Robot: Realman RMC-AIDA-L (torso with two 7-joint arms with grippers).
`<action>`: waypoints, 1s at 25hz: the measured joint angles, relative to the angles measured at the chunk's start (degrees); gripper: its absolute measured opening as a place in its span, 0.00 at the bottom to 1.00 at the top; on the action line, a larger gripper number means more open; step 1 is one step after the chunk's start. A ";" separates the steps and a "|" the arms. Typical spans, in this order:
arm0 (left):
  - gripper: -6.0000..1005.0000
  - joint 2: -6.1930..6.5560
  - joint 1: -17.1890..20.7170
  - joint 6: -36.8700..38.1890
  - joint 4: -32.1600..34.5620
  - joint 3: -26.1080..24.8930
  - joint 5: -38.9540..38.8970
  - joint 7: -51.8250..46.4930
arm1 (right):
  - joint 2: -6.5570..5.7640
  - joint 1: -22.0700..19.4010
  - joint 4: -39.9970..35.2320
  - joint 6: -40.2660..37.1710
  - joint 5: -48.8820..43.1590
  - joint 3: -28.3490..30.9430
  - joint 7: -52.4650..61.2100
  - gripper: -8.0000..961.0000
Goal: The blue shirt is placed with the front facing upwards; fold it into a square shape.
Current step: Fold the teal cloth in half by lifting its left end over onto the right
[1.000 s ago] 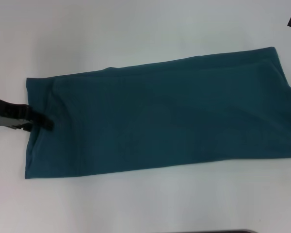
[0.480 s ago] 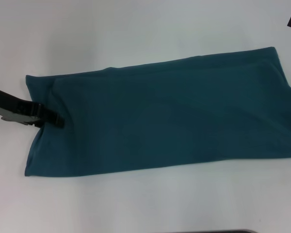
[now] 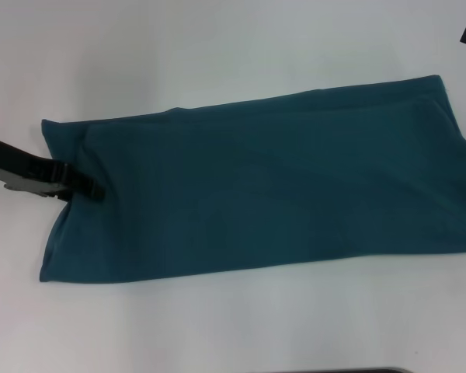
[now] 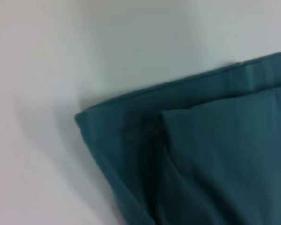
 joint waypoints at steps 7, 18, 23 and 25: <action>0.55 -0.32 -0.03 -0.60 -0.65 0.00 0.00 0.11 | 0.00 0.08 0.03 -0.01 0.00 0.00 0.00 0.71; 0.06 -0.11 -0.11 -1.79 0.87 0.00 0.33 0.15 | -0.09 0.29 0.09 -0.01 0.00 0.00 0.00 0.71; 0.01 -0.09 -0.18 -1.35 0.20 0.00 0.32 0.15 | -0.09 0.33 0.09 -0.01 0.00 0.00 0.00 0.71; 0.01 0.01 -0.19 -1.01 -0.30 -0.02 0.29 0.15 | -0.09 0.34 0.09 -0.01 0.00 0.00 0.00 0.71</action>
